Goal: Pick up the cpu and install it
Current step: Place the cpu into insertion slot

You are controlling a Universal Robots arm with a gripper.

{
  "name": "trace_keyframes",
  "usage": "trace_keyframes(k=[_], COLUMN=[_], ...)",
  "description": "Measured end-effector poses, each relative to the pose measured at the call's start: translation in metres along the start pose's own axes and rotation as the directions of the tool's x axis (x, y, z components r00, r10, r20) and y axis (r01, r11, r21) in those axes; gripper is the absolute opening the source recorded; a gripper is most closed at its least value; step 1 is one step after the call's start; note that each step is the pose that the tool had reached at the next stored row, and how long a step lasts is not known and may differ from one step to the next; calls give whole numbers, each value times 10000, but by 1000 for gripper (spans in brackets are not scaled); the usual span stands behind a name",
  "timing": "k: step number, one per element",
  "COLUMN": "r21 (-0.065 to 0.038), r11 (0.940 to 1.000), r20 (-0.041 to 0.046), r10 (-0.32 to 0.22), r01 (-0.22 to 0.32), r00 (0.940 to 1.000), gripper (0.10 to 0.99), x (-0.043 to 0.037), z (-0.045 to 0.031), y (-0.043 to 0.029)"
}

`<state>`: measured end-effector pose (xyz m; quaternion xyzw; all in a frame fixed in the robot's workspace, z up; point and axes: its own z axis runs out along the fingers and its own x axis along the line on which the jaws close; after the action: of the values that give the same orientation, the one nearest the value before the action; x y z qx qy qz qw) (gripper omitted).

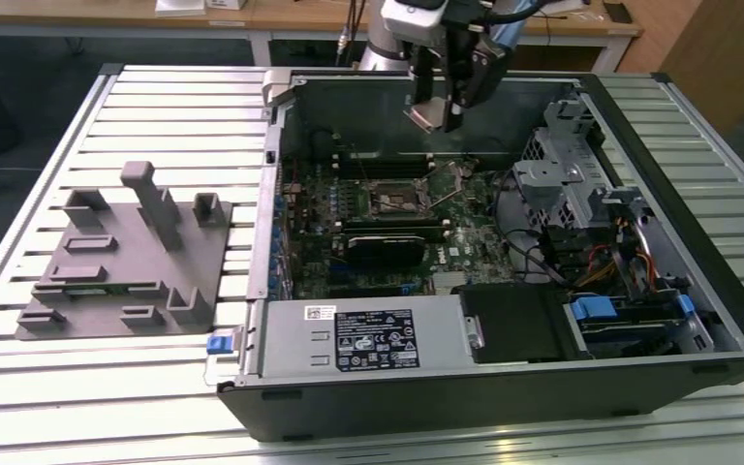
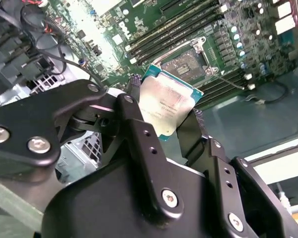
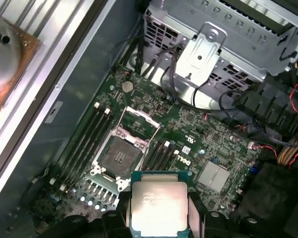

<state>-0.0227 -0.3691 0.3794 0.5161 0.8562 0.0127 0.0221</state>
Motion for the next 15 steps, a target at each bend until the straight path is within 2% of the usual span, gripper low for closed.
trace_keyframes(k=[4, 8, 12, 15], r21=[14, 26, 36, 45], r11=[9981, 9930, 9847, 9746], r20=[27, 54, 81, 107], r10=[610, 1177, 1744, 2240], r01=[-610, -1177, -1744, -2241], r00=[9981, 9930, 9846, 9745], gripper=[541, 541, 541, 541], x=[0, 1, 2, 2], z=[6, 13, 22, 33], y=[0, -1, -3, -3])
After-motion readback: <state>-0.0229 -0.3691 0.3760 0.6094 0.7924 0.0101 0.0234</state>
